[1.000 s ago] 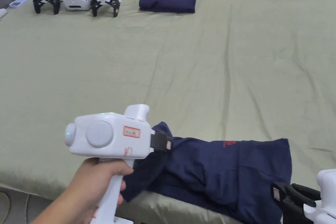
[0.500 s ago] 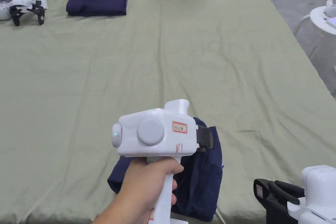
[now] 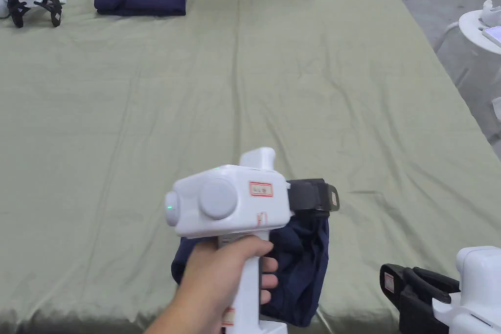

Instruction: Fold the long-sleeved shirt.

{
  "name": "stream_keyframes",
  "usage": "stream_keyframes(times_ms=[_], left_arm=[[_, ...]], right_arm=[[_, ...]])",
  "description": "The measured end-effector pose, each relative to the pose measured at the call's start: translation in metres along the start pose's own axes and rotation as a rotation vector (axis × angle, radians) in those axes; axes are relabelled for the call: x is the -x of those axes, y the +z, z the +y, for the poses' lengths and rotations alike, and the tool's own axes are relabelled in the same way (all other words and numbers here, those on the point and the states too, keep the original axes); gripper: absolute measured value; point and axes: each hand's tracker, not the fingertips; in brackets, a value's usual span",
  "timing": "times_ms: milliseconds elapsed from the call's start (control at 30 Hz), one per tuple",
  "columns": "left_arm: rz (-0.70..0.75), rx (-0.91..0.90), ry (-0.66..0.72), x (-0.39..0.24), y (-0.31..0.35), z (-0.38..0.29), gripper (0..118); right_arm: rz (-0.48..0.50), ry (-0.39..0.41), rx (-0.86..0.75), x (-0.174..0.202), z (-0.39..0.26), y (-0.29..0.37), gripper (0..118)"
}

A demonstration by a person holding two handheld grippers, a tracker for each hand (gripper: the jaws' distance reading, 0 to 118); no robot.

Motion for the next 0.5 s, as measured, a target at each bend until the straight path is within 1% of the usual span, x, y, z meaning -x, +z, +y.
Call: stream_keyframes(times_ms=[33, 67, 133, 167, 200, 233, 267, 300, 333, 400, 433, 500], left_arm=[[0.023, -0.042, -0.026, 0.003, 0.02, 0.001, 107], [0.042, -0.088, -0.061, 0.009, 0.041, -0.002, 111], [0.152, -0.119, -0.131, 0.018, 0.073, -0.008, 109], [0.209, -0.144, -0.163, 0.022, 0.088, -0.014, 102], [0.235, -0.151, -0.181, 0.028, 0.099, -0.02, 87], [0.241, -0.166, -0.194, 0.035, 0.108, -0.026, 61], [0.221, -0.164, -0.17, 0.042, 0.113, -0.033, 2], [0.233, -0.162, -0.171, 0.057, 0.112, -0.037, 0], [0.26, -0.201, -0.176, 0.061, 0.111, -0.042, 0], [0.285, -0.106, -0.198, 0.065, 0.099, -0.043, 0], [0.286, -0.103, -0.197, 0.064, 0.095, -0.042, 0], [0.226, -0.102, -0.228, 0.056, 0.078, -0.043, 0]], right_arm=[[0.002, 0.003, -0.001, 0.002, 0.001, -0.001, 2], [0.004, 0.007, -0.002, 0.004, 0.001, -0.003, 2], [0.016, 0.016, 0.0, 0.007, 0.002, -0.005, 2], [0.019, 0.021, 0.001, 0.009, 0.003, -0.007, 1], [0.023, 0.026, 0.002, 0.011, 0.003, -0.008, 2], [0.028, 0.03, 0.004, 0.013, 0.003, -0.01, 2], [0.031, 0.033, 0.007, 0.014, 0.003, -0.011, 1], [0.032, 0.036, 0.008, 0.015, 0.004, -0.013, 1], [0.032, 0.037, 0.011, 0.017, 0.005, -0.014, 2], [0.03, 0.04, 0.017, 0.019, 0.005, -0.016, 2], [0.027, 0.041, 0.018, 0.019, 0.005, -0.015, 2], [0.025, 0.044, 0.016, 0.019, 0.006, -0.013, 2]])
